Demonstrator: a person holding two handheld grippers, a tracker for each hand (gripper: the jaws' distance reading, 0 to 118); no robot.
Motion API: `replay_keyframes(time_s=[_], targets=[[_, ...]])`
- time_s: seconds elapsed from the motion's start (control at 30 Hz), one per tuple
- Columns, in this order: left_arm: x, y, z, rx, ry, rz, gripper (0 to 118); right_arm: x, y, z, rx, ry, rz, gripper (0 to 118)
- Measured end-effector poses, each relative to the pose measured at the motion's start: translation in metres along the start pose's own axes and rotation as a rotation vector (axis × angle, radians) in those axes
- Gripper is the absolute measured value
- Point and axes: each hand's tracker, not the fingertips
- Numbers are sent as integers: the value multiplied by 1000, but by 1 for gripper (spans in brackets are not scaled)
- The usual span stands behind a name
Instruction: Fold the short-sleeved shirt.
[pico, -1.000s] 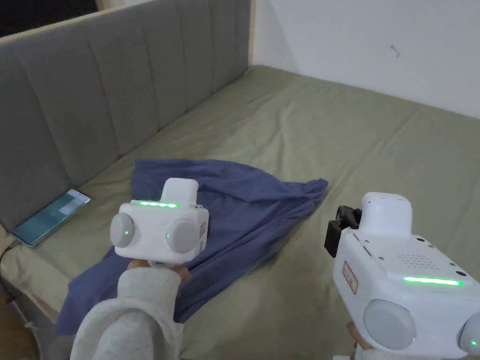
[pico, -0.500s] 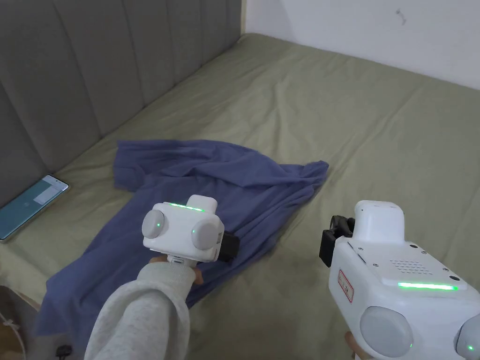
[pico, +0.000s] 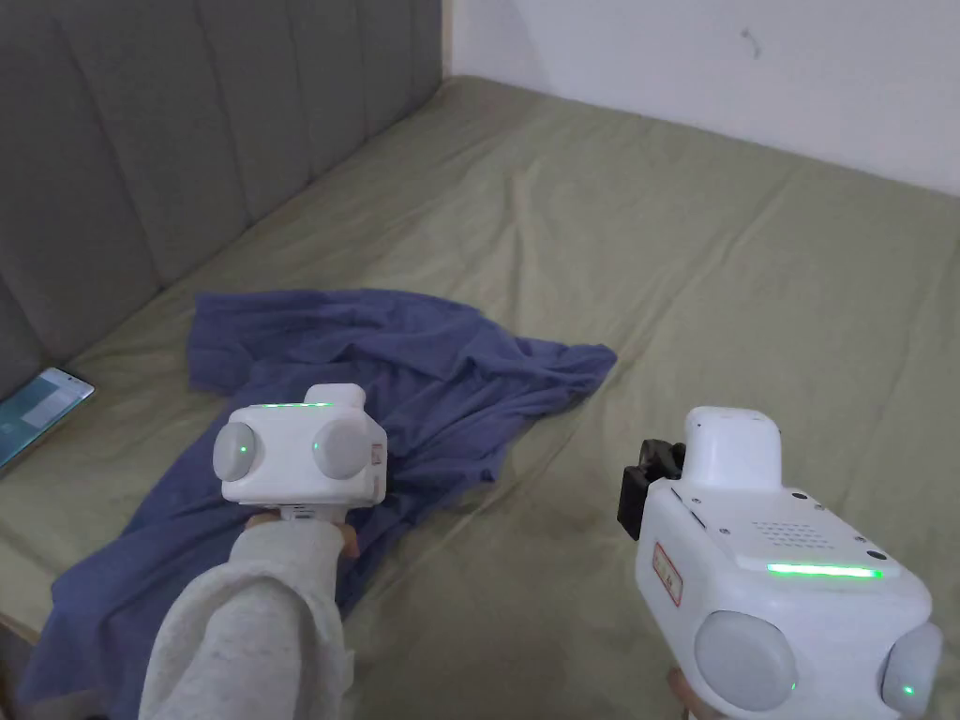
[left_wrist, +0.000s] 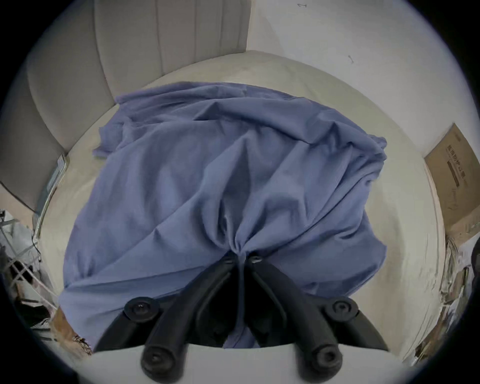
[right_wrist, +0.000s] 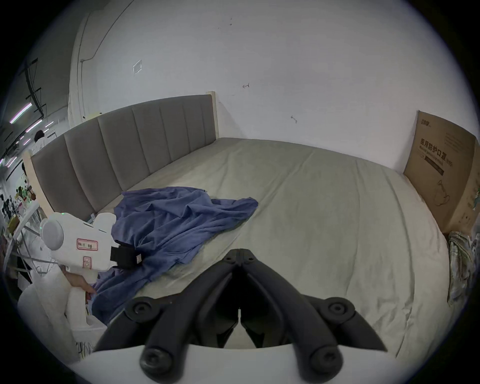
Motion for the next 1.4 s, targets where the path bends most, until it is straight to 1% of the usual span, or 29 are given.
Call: replay_keyframes(time_s=[0.07, 0.13, 0.27, 0.4, 0.5, 0.63, 0.67, 0.8, 0.93, 1.0, 1.1, 1.13, 1.23, 1.27, 1.37, 1.4], targets=[[3, 8, 14, 1, -9, 34, 2, 5, 1, 6, 4, -9, -10, 0], [8, 14, 37, 98, 3, 77, 2, 13, 3, 14, 18, -20, -23, 0], [35, 34, 91, 195, -100, 18, 2, 30, 9, 36, 58, -47, -56, 0], [85, 56, 158, 330, -210, -43, 2, 54, 18, 66, 121, -92, -94, 0], [132, 62, 210, 433, -314, -142, 2, 76, 22, 90, 173, -140, -119, 0], [206, 50, 271, 539, -430, -327, 2, 115, 25, 127, 232, -231, -177, 0], [221, 45, 281, 549, -458, -367, 2, 124, 24, 136, 242, -252, -189, 0], [287, 6, 311, 548, -646, -516, 2, 168, 18, 176, 289, -365, -252, 0], [345, -46, 307, 468, -760, -682, 2, 207, 7, 210, 321, -467, -326, 0], [373, -74, 285, 380, -808, -740, 2, 226, -1, 225, 334, -519, -356, 0], [407, -121, 239, 235, -805, -787, 2, 247, -13, 238, 326, -572, -395, 0], [415, -136, 223, 181, -795, -791, 2, 253, -17, 240, 317, -582, -407, 0], [440, -192, 162, -11, -742, -860, 2, 269, -32, 242, 285, -608, -441, 0], [445, -210, 144, -59, -711, -903, 2, 274, -38, 242, 270, -613, -449, 0], [449, -251, 103, -134, -618, -998, 2, 282, -52, 239, 222, -621, -444, 0], [447, -258, 95, -151, -608, -1003, 2, 285, -56, 237, 206, -626, -440, 0]])
